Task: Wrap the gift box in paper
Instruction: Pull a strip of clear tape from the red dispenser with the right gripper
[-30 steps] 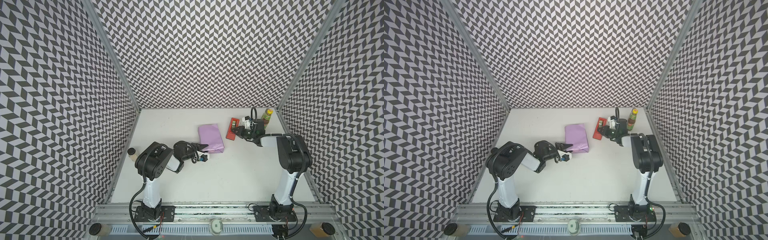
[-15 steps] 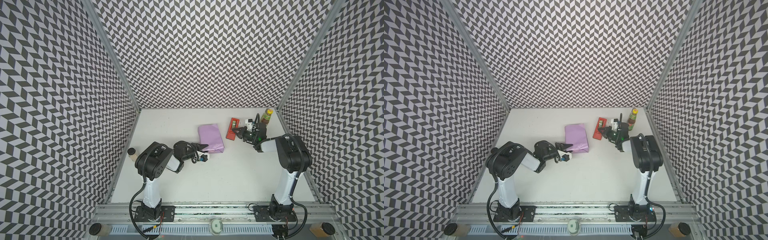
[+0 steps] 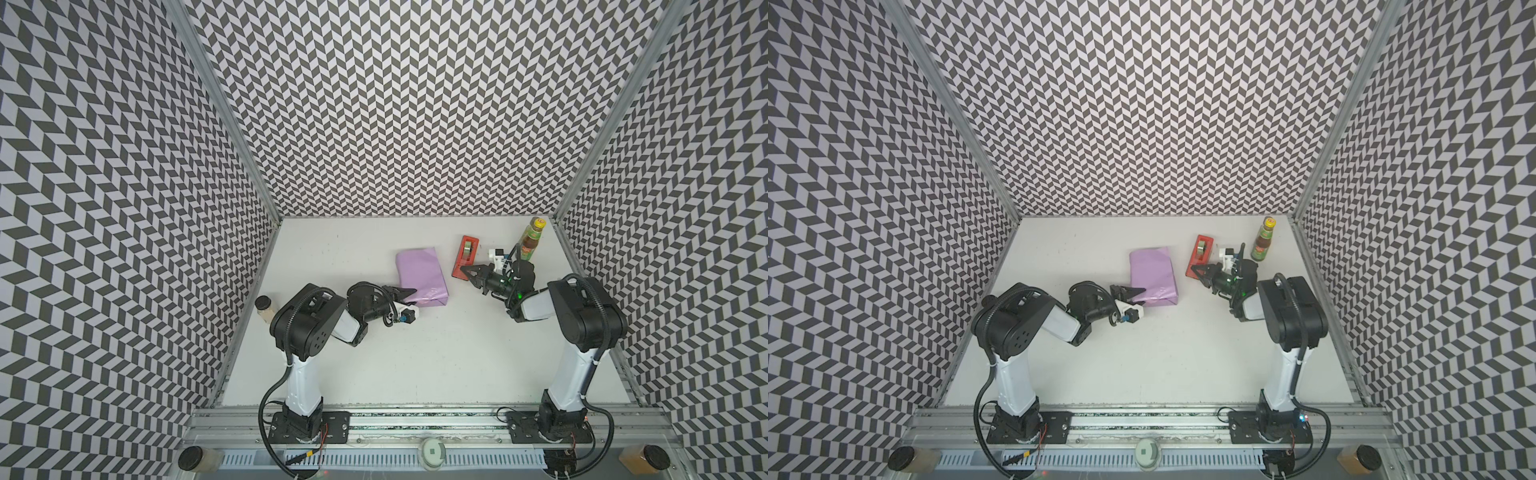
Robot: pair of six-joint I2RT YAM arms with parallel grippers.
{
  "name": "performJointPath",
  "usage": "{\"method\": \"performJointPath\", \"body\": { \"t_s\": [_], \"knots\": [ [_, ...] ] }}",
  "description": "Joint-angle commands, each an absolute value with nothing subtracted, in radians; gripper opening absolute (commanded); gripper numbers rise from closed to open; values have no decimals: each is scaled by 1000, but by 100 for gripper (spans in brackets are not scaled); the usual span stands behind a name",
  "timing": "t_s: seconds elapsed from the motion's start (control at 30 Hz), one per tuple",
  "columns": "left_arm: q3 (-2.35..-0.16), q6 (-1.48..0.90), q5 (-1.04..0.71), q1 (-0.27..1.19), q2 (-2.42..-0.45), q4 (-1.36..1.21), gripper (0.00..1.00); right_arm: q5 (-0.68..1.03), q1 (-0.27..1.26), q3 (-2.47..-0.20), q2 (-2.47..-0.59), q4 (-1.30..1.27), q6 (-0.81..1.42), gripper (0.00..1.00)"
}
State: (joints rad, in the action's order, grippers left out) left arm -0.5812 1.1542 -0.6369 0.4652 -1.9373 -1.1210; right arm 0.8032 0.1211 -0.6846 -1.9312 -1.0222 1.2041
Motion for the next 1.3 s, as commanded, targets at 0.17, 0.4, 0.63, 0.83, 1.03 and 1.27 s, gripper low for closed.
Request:
{"method": "performJointPath", "body": {
  "t_s": [0.17, 0.4, 0.63, 0.83, 1.03, 1.27],
  "knots": [
    [-584, 1158, -626, 474, -1950, -1066, 37, 791, 137, -655, -1940, -1063, 1144, 0],
    [-584, 1160, -625, 475, -1950, -1065, 37, 690, 135, -702, -2002, -895, 1034, 0],
    [-587, 1157, -627, 477, -1953, -1069, 37, 505, 138, -723, -1967, -699, 962, 0],
    [-587, 1154, -627, 478, -1955, -1076, 37, 417, 151, -742, -1972, -611, 932, 0],
    [-583, 1151, -627, 478, -1957, -1079, 37, 290, 161, -713, -1946, -558, 925, 0],
    [-584, 1149, -627, 478, -1960, -1080, 37, 200, 164, -696, -1912, -519, 930, 0]
  ]
}}
